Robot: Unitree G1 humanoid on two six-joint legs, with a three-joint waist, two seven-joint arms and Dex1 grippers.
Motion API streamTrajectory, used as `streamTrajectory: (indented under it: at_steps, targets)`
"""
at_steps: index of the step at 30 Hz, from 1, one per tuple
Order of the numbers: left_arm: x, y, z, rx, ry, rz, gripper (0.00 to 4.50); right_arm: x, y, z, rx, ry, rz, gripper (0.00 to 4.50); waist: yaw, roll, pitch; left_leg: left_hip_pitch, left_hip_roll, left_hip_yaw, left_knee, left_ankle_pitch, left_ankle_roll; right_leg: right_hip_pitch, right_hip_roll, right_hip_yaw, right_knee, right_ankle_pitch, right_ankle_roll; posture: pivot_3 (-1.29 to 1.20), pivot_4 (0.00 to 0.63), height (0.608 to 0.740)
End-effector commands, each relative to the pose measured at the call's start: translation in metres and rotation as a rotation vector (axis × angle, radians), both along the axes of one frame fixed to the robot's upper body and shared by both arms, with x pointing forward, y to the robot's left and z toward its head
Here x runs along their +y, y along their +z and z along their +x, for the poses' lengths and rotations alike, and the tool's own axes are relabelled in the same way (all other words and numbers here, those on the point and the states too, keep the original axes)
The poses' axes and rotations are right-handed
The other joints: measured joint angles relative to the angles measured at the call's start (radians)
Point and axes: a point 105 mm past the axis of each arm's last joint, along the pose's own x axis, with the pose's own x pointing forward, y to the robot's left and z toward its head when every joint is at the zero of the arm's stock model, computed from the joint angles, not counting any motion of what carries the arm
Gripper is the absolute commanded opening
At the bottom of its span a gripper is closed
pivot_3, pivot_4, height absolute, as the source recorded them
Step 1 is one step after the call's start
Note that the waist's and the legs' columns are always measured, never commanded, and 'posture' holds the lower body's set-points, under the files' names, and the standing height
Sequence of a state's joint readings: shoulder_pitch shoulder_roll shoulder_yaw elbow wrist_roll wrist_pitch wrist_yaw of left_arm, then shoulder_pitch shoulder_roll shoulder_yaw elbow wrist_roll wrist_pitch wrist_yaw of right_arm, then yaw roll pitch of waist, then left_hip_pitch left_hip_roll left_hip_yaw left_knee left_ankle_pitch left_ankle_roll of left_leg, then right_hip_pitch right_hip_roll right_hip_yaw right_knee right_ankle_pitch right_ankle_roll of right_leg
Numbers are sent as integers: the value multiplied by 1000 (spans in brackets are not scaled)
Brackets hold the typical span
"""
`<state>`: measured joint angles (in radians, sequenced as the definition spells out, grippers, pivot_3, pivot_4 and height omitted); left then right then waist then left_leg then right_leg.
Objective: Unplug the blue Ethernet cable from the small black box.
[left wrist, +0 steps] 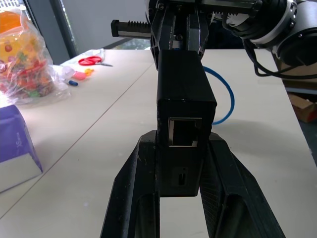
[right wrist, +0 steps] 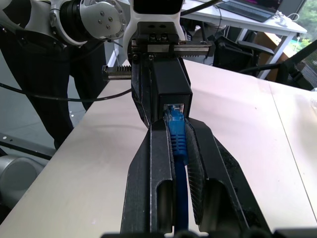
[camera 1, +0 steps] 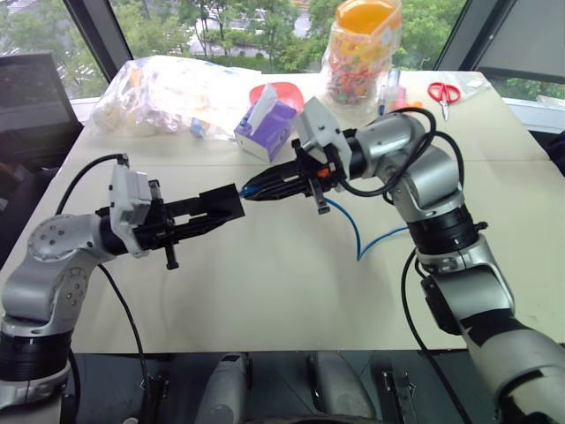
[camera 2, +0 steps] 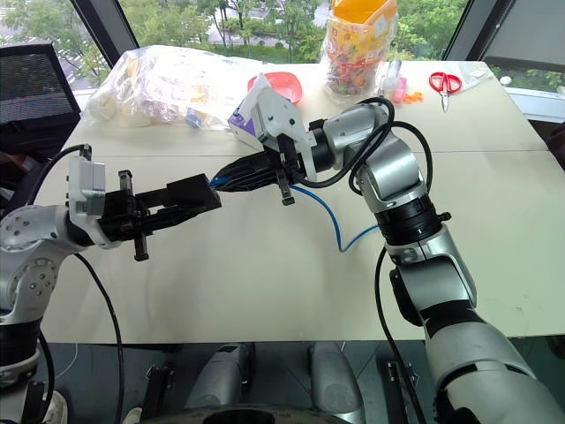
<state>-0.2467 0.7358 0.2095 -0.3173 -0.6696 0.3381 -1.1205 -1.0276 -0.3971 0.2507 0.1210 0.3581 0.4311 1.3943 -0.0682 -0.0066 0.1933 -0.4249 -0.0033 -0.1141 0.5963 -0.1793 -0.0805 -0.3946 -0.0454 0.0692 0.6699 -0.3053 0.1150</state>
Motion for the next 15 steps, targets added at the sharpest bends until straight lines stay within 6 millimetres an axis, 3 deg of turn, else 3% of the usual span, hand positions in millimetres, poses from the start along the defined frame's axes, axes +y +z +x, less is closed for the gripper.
streamTrajectory:
  at_steps: [1,15]
  targets:
    - [-2,7,-4,-40,-8,4,476,5,8,-5,-41,28,4,28,0,0,0,0,0,0,0,0,0,0,0,0,0,0,0,0,150,740]
    - [-1,5,-5,-35,-12,12,476,3,8,-1,-17,-13,1,28,0,0,0,0,0,0,0,0,0,0,0,0,0,0,0,0,150,740]
